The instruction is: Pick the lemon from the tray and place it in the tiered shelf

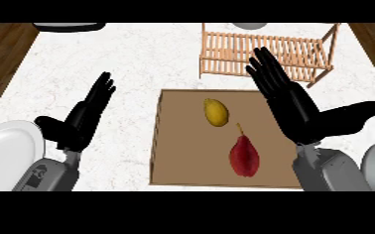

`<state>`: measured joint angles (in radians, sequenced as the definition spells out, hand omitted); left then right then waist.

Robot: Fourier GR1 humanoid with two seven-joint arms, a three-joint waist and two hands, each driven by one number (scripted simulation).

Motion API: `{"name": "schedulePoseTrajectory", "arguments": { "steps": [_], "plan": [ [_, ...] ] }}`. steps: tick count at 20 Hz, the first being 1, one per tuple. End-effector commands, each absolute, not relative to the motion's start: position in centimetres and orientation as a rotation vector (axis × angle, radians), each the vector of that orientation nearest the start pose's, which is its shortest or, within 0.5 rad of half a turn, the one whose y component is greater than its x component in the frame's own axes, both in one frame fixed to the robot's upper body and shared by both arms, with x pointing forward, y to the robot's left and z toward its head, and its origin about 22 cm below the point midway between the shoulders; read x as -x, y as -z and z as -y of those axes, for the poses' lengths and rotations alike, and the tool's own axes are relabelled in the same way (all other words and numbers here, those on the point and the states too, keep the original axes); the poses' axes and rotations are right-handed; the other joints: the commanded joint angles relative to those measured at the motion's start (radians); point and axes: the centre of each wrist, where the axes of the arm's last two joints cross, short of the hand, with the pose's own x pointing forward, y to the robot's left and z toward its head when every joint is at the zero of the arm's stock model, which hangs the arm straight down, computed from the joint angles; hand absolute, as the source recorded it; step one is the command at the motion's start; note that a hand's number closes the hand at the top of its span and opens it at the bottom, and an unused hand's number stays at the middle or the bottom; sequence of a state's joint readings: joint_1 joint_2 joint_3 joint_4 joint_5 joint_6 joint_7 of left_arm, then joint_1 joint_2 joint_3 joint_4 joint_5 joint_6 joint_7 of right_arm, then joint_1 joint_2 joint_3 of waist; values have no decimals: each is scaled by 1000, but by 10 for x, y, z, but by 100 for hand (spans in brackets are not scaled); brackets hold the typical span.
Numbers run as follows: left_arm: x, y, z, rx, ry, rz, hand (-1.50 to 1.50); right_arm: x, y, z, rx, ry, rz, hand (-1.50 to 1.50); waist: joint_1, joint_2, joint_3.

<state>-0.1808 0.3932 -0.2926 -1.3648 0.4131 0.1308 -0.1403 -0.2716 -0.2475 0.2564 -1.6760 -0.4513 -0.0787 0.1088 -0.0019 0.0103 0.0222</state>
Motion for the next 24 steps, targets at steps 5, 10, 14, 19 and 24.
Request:
{"name": "schedulePoseTrajectory", "arguments": {
  "steps": [5,10,14,19,24],
  "plan": [
    [-294,-39,-268,-148,64,1673,0,-312,-109,145,-653,-647,1662,150,93,1,-19],
    [-284,-37,-251,-195,9,1635,0,-363,-77,148,-649,-449,1576,-150,65,4,-20],
    [-275,-41,-266,-196,1,1618,0,-392,-95,186,-803,-585,1641,-150,59,3,-20],
    [-271,-56,-270,-224,-4,1618,0,-398,-167,205,-690,-1062,1607,-150,37,-10,-22],
    [-269,-51,-261,-219,-33,1602,0,-386,-198,174,-510,-1461,1523,-150,15,-13,-23]
  ]
}}
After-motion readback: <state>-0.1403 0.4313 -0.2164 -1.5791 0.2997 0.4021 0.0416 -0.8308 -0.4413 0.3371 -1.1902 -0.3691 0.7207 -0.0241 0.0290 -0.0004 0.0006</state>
